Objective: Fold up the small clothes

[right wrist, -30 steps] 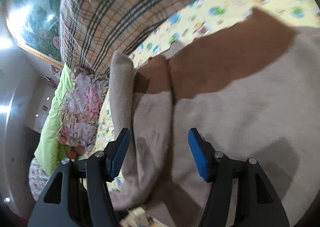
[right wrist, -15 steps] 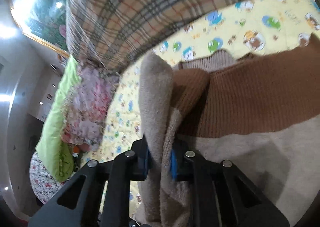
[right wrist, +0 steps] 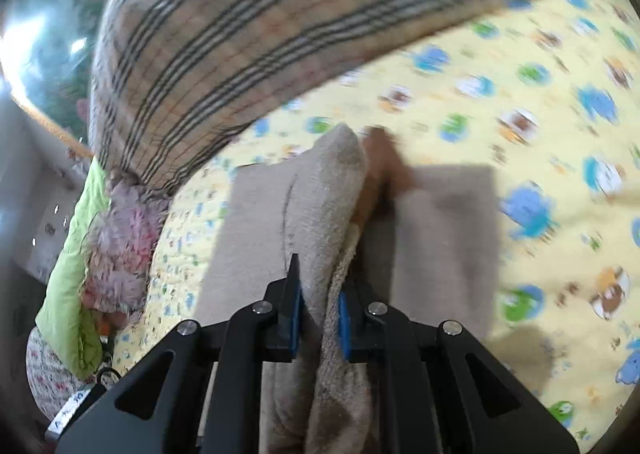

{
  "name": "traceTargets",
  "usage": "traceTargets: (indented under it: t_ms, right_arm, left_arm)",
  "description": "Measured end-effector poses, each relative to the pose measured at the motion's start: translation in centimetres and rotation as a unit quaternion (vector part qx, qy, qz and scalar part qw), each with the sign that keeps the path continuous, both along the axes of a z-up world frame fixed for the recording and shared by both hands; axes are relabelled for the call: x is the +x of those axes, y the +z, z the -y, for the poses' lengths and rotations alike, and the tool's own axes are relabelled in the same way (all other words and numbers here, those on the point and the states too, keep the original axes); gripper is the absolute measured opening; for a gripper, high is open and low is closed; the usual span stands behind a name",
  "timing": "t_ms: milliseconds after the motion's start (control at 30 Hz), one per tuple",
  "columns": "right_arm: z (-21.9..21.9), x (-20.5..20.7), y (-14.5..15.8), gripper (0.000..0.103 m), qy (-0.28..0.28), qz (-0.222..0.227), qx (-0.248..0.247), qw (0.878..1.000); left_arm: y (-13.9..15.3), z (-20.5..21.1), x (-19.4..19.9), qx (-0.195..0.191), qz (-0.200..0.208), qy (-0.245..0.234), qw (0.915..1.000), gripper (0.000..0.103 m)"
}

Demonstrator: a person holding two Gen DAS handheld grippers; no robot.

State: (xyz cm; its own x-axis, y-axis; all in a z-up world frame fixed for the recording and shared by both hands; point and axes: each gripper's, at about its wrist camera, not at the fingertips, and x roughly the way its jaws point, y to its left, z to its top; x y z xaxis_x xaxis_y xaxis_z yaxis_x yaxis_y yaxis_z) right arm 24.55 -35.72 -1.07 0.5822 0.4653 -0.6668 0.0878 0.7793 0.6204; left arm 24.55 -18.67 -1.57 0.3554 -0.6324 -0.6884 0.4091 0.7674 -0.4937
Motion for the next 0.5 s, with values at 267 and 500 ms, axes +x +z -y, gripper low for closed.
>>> traceTargets:
  t_ms: [267,500]
  right_arm:
    - [3.1,0.5,0.3,0.014,-0.023,0.030,0.021,0.999]
    - [3.8,-0.2,-2.9,0.017,-0.027,-0.003,0.032,0.999]
  left_arm:
    - [-1.3,3.0,1.3,0.003,-0.005,-0.008,1.0000,0.011]
    - [-3.2,3.0,0.0,0.019,-0.009,-0.013,0.9997,0.024]
